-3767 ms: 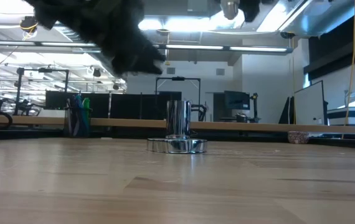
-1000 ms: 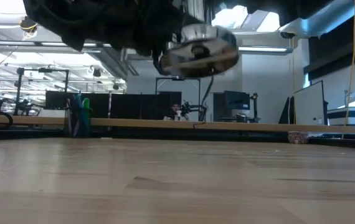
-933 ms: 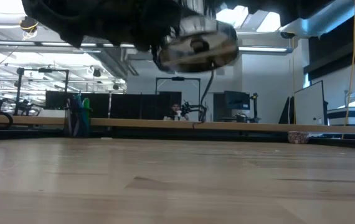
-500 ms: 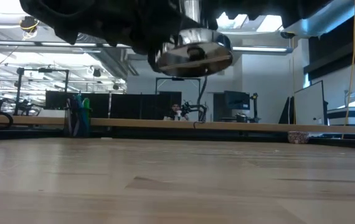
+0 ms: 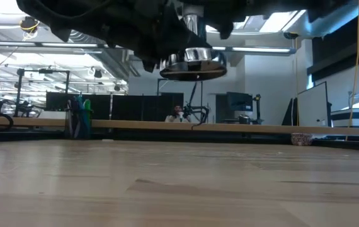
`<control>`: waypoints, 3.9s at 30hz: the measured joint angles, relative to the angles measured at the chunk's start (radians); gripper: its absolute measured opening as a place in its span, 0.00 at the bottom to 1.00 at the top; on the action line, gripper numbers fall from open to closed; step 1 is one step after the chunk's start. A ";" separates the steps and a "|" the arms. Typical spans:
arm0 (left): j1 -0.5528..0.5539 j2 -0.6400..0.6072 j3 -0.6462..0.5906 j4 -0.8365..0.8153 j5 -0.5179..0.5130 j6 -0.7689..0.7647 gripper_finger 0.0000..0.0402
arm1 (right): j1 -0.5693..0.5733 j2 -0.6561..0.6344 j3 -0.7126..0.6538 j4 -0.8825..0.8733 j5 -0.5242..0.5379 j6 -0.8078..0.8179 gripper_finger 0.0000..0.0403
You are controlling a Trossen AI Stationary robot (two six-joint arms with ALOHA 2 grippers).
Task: Screw lightbulb
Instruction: Insert the lightbulb into the lamp
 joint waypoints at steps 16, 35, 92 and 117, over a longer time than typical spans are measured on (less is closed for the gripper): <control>-0.005 0.000 0.089 -0.170 -0.182 -0.058 0.40 | 0.039 0.018 -0.009 -0.020 0.322 0.225 0.40; 0.023 0.002 0.099 -0.343 -0.201 -0.151 0.40 | 0.033 0.087 -0.013 0.022 0.207 0.148 0.40; -0.016 -0.004 0.103 -0.069 0.202 0.026 0.42 | 0.037 -0.232 -0.011 -0.198 -0.315 -0.027 0.73; 0.009 -0.003 0.101 -0.096 0.210 -0.022 0.42 | 0.036 -0.155 -0.010 -0.072 -0.265 -0.049 0.37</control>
